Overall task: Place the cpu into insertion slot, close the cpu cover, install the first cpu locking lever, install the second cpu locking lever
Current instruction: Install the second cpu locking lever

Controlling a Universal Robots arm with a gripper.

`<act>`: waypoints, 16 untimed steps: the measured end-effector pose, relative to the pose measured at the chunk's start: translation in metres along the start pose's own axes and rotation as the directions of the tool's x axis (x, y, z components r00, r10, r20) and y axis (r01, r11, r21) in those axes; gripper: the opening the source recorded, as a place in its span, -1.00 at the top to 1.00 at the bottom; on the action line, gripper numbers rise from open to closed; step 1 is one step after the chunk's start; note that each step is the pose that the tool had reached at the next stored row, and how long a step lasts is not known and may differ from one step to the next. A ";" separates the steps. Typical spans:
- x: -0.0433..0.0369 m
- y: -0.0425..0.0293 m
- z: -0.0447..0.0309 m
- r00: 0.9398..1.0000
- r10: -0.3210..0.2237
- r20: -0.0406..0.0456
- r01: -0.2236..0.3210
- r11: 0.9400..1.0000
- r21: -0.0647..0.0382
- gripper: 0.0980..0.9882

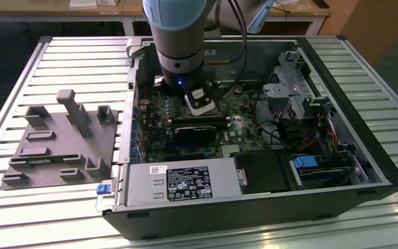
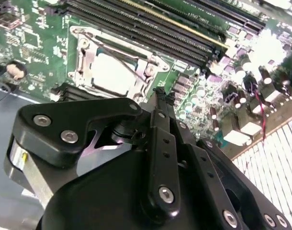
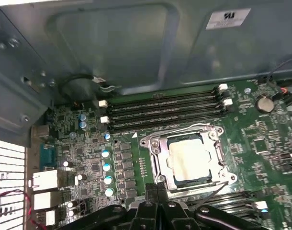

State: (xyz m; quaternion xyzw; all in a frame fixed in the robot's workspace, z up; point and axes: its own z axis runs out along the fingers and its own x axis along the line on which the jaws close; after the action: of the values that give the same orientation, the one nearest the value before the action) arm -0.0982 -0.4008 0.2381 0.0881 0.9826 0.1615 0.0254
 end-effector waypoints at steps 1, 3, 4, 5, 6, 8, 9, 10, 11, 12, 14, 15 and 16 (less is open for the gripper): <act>-0.0002 0.0008 -0.0023 1.000 0.000 0.000 0.000 1.000 0.003 0.99; -0.0006 0.0024 -0.0068 1.000 -0.001 0.001 0.001 1.000 0.009 0.99; -0.0008 0.0031 -0.0089 1.000 -0.001 0.002 0.001 1.000 0.012 0.99; -0.0010 0.0037 -0.0106 1.000 -0.001 0.003 0.001 1.000 0.016 0.99; -0.0015 0.0043 -0.0115 1.000 -0.001 0.004 0.001 1.000 0.023 0.99; -0.0028 0.0047 -0.0124 1.000 -0.002 0.007 0.001 0.999 0.039 0.99; -0.0037 0.0049 -0.0123 1.000 -0.002 0.008 0.001 0.999 0.045 0.99; -0.0048 0.0051 -0.0122 1.000 -0.002 0.009 0.001 0.999 0.049 0.99; -0.0063 0.0053 -0.0121 1.000 -0.001 0.010 0.001 0.999 0.052 0.99; -0.0083 0.0056 -0.0120 1.000 -0.001 0.010 0.001 0.999 0.054 0.99; -0.0131 0.0065 -0.0116 1.000 -0.001 0.011 0.000 0.998 0.058 0.99; -0.0156 0.0069 -0.0114 1.000 0.000 0.011 0.000 0.998 0.059 0.99; -0.0180 0.0073 -0.0112 1.000 0.000 0.012 -0.001 0.998 0.060 0.99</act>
State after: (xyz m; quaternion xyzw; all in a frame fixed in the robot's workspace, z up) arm -0.0801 -0.4008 0.2514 0.0899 0.9869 0.1313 0.0285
